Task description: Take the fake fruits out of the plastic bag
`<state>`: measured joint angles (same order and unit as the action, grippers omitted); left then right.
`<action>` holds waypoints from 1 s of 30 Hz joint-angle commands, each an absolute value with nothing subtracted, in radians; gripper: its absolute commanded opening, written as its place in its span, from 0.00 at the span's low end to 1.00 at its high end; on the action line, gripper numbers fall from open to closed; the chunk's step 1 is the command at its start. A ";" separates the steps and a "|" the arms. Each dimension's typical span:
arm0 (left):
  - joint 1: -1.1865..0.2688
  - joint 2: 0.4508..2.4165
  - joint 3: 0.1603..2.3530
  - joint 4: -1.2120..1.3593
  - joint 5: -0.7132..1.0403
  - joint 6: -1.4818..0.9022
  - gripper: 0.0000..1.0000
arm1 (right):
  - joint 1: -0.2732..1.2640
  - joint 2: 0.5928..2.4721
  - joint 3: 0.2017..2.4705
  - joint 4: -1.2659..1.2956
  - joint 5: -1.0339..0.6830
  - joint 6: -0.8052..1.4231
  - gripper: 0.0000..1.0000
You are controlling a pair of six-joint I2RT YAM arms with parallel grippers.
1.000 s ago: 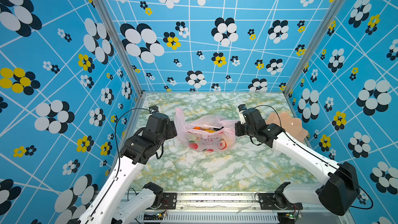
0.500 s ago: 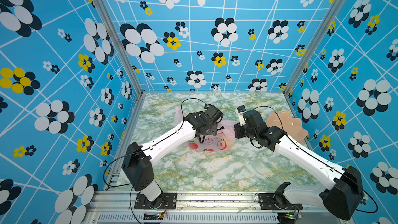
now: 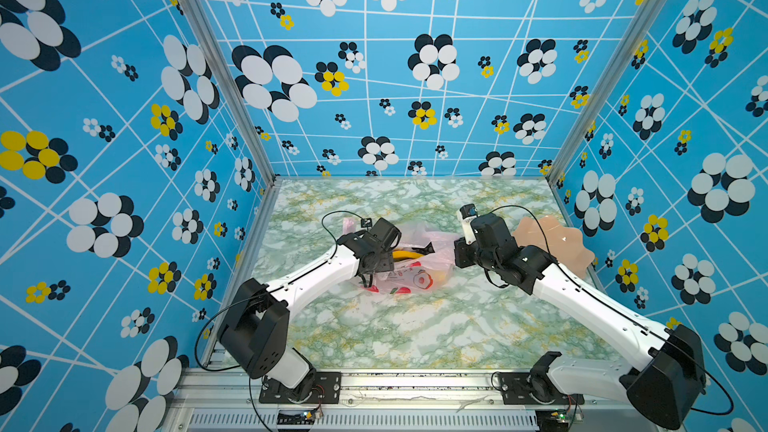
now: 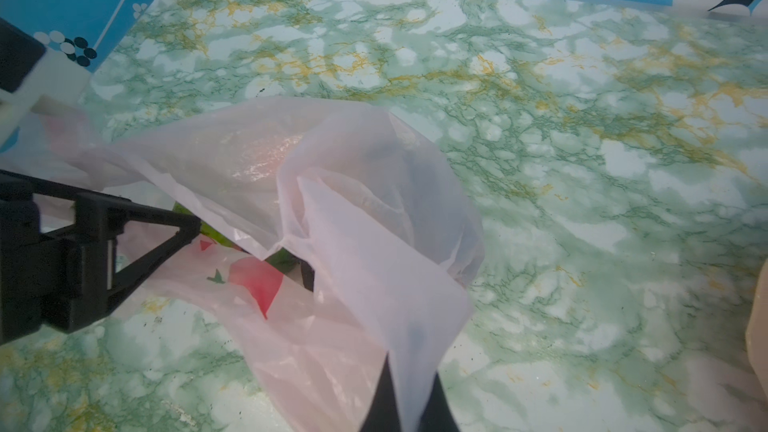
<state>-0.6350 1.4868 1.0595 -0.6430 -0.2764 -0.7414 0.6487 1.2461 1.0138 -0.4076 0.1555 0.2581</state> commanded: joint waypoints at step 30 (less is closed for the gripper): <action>-0.434 1.530 1.008 -0.552 -0.282 -0.576 0.66 | 0.698 1.254 0.994 -0.390 0.231 0.273 0.00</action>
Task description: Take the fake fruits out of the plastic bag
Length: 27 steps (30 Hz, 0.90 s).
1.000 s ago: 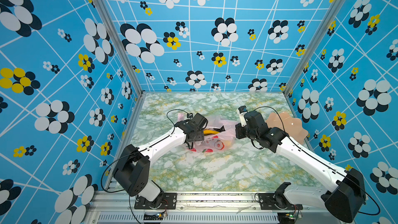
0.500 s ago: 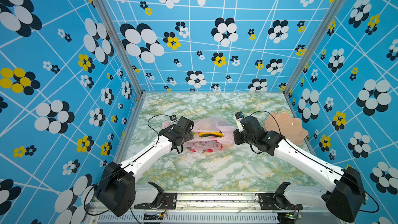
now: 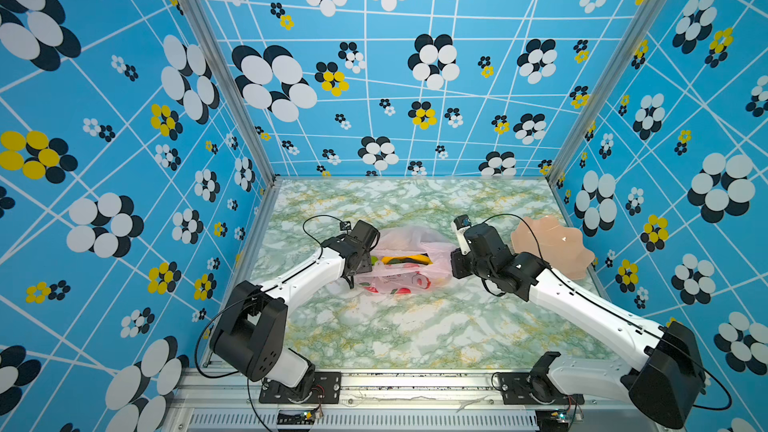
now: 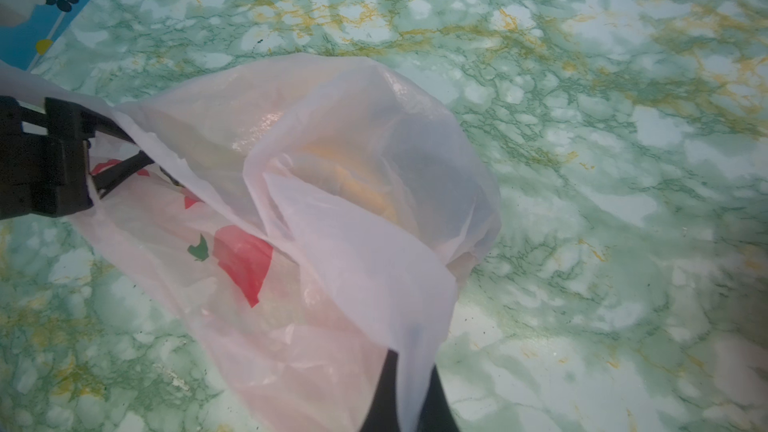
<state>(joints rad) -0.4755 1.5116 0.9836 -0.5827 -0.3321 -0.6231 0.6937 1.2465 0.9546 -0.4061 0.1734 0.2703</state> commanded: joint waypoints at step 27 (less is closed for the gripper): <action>-0.100 1.149 0.816 -0.014 0.296 -0.745 0.00 | 0.518 1.606 1.347 -0.306 0.181 0.184 0.00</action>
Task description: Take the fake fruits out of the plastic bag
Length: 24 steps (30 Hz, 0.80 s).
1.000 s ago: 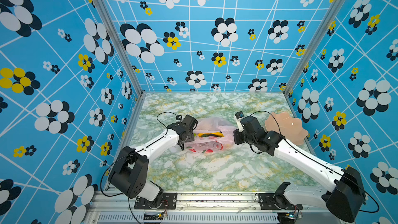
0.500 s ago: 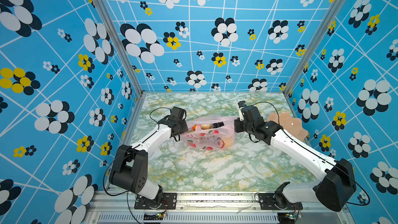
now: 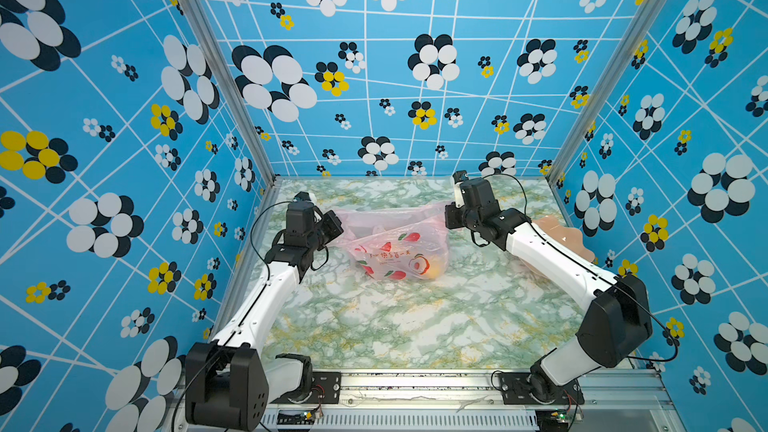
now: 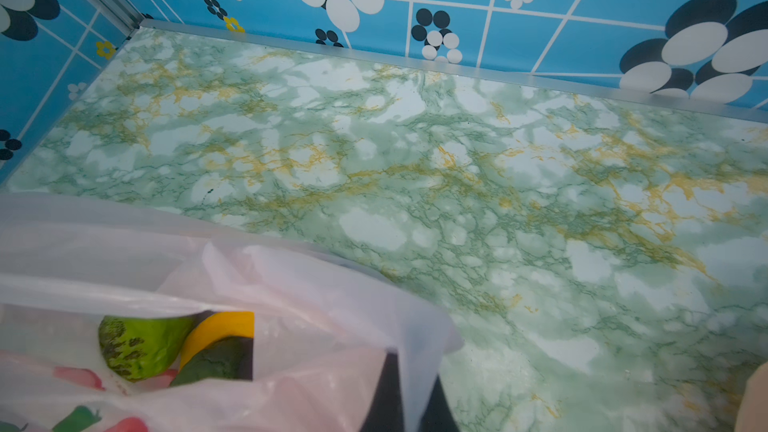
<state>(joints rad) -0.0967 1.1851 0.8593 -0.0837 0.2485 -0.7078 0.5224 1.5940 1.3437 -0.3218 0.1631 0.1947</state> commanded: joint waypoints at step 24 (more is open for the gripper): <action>-0.377 1.089 0.801 -0.233 0.121 -0.653 0.00 | 0.742 1.284 1.329 -0.755 0.556 0.347 0.87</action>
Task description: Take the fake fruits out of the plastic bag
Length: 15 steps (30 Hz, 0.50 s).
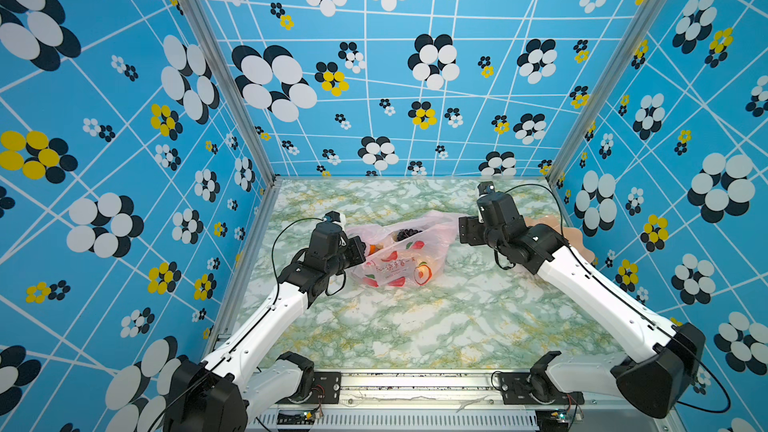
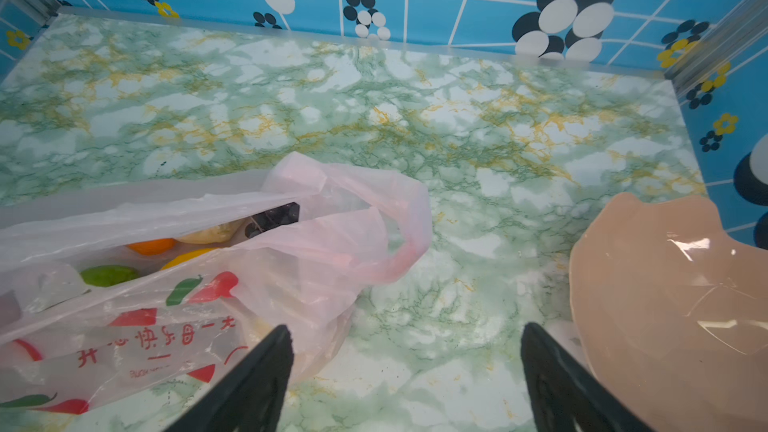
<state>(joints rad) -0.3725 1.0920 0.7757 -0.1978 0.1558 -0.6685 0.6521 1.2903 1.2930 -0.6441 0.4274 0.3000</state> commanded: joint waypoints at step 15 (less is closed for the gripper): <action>-0.356 1.132 0.919 -0.320 0.059 -0.741 0.00 | 0.825 1.821 1.740 -0.750 0.617 0.391 0.99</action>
<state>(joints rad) -0.3603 1.1248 0.8806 -0.2863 0.0830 -0.7158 0.8299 1.7931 1.6669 -0.6971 0.5201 0.3542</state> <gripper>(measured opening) 0.044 0.990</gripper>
